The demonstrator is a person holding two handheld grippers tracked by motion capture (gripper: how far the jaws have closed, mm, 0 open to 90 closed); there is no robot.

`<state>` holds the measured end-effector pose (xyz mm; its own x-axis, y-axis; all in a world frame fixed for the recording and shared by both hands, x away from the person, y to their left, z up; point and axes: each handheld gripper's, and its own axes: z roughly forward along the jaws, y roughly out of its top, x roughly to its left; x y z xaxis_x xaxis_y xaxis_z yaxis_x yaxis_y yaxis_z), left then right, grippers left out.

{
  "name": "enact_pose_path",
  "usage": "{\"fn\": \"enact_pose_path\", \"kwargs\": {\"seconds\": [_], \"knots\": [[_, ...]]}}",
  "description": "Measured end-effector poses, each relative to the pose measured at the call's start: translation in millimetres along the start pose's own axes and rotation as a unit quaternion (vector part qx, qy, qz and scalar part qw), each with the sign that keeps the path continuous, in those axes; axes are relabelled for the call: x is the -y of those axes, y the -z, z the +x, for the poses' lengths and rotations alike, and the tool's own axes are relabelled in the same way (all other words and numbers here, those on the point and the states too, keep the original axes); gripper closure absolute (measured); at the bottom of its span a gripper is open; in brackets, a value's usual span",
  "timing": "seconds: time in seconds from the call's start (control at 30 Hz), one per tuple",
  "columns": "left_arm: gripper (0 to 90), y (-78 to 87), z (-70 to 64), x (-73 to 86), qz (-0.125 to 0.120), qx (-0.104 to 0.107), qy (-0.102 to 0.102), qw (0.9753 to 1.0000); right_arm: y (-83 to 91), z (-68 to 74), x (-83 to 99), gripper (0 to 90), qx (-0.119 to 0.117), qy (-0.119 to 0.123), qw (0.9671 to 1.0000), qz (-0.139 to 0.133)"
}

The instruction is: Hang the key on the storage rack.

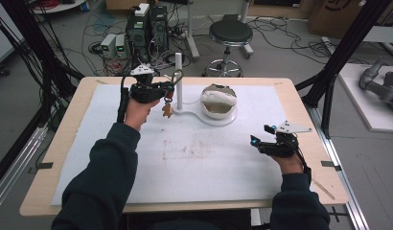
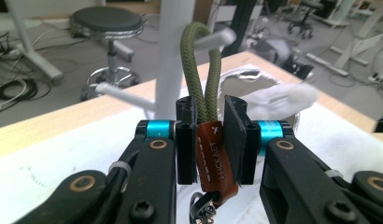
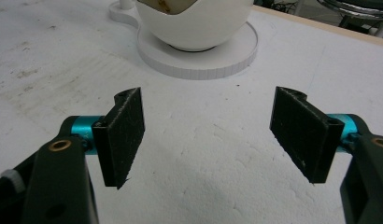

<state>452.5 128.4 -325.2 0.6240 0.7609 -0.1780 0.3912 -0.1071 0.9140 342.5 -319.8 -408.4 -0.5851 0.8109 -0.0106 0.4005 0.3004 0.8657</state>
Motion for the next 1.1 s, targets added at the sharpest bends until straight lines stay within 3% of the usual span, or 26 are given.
{"fn": "enact_pose_path", "kwargs": {"seconds": [0.23,0.3,0.4,0.5,0.63,0.73,0.83,0.93,1.1], "knots": [[72.5,-2.6,5.5,14.5,0.005,-0.011,0.006,0.9999,0.5,-0.2,0.6,26.7,0.001,-0.002,1.0000,0.000],[59.5,0.9,8.4,18.9,0.004,-0.014,0.017,0.9998,0.5,-0.2,0.7,26.6,0.001,-0.002,1.0000,0.000],[48.0,9.4,12.1,25.1,-0.003,-0.001,0.029,0.9996,0.3,0.1,0.6,26.6,0.001,0.001,1.0000,0.001],[38.3,23.5,10.5,32.8,-0.032,0.024,0.023,0.9989,0.4,1.1,0.5,26.6,-0.001,0.001,1.0000,0.000],[19.6,44.2,6.7,46.6,-0.055,0.026,0.006,0.9981,0.6,1.1,0.3,26.6,-0.001,-0.002,1.0000,-0.001],[19.3,62.3,8.6,62.8,-0.063,0.014,-0.015,0.9978,0.9,2.0,-0.1,26.5,-0.005,-0.002,1.0000,0.000],[19.4,77.5,13.4,78.2,-0.077,0.008,-0.016,0.9969,0.6,2.8,-0.6,25.2,-0.007,-0.002,1.0000,-0.002],[19.6,90.8,16.1,94.7,-0.085,-0.004,-0.032,0.9959,0.1,3.7,-0.7,23.2,-0.010,-0.004,0.9999,-0.001],[19.5,103.9,16.2,119.2,-0.076,-0.021,-0.026,0.9966,-0.5,4.0,-0.9,21.3,-0.014,0.001,0.9999,0.002]]}}
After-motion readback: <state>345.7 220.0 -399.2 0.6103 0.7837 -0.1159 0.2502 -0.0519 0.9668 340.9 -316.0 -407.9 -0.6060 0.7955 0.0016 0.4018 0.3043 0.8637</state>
